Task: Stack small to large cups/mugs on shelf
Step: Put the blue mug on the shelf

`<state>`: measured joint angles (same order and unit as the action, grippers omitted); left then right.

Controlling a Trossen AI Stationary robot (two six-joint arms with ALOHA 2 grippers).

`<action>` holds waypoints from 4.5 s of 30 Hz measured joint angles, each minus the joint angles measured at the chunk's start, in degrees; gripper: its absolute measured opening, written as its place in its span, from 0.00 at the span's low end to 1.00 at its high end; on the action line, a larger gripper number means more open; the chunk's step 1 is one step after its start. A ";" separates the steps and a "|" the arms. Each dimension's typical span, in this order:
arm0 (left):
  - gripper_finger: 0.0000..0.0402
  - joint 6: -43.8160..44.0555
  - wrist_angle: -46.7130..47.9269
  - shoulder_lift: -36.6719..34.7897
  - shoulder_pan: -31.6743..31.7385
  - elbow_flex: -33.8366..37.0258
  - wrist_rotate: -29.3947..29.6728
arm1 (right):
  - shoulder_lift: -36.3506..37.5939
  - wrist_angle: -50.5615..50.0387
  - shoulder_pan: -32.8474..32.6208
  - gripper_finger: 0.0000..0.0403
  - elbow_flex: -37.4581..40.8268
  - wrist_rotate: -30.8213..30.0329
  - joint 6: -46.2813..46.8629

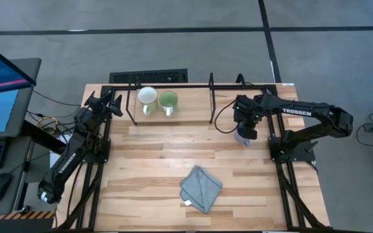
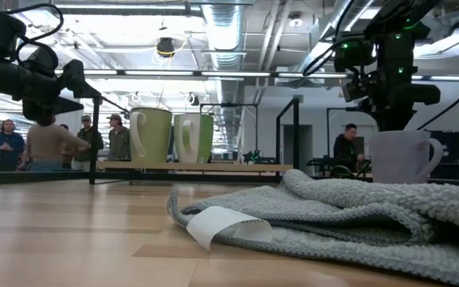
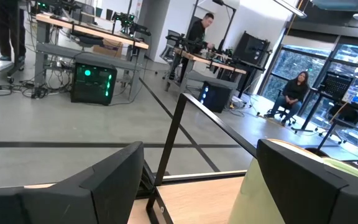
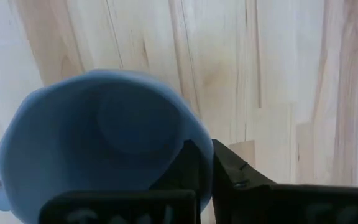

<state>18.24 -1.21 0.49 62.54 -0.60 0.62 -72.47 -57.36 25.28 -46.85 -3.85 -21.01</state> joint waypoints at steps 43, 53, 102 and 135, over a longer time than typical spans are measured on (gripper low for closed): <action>0.76 0.02 0.00 0.00 0.02 0.00 -0.02 | -13.32 -17.77 -6.71 0.05 -37.05 0.78 4.50; 0.76 0.02 0.00 0.00 0.00 0.00 -0.02 | -22.74 -23.47 -9.84 0.05 -48.25 2.57 4.03; 0.76 -1.29 -3.41 6.99 0.00 0.00 5.45 | -52.59 -19.97 0.45 0.05 -82.90 1.29 4.33; 0.76 -1.57 -3.67 6.99 0.00 0.02 8.85 | -52.43 -16.71 1.22 0.05 -80.84 3.96 1.07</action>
<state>16.67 -4.89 7.49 62.54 -0.58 9.48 -124.90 -74.07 26.50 -127.69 0.12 -19.94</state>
